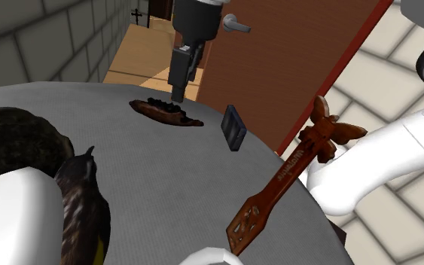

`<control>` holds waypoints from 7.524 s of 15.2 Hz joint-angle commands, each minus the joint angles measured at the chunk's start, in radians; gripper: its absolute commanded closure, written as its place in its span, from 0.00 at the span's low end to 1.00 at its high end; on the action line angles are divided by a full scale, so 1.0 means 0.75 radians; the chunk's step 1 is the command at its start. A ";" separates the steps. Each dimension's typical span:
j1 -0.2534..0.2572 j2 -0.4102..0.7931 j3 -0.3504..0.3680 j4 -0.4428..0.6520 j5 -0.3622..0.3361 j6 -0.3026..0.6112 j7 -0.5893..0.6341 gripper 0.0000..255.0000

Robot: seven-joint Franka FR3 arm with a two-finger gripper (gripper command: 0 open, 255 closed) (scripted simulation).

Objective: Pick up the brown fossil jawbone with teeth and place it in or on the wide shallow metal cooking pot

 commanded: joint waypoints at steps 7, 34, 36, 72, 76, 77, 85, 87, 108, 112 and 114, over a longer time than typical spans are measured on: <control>0.040 0.130 0.102 0.071 -0.009 0.033 0.058 0.00; 0.038 0.128 0.098 0.078 -0.009 0.026 0.052 1.00; 0.036 0.136 0.098 0.121 -0.013 -0.010 0.053 1.00; 0.218 0.133 0.526 0.502 0.112 -0.362 0.700 1.00; 0.274 0.219 0.653 0.579 0.076 -0.369 0.886 1.00; 0.292 0.252 0.688 0.603 0.058 -0.371 0.939 1.00; 0.350 0.422 0.905 0.657 -0.058 -0.327 1.201 1.00; 0.344 0.382 0.884 0.598 -0.025 -0.286 1.176 1.00; 0.348 0.280 0.827 0.404 0.057 -0.146 1.112 0.00; 0.350 0.461 0.939 0.678 -0.091 -0.330 1.231 0.00; 0.355 0.461 0.935 0.678 -0.091 -0.330 1.231 0.00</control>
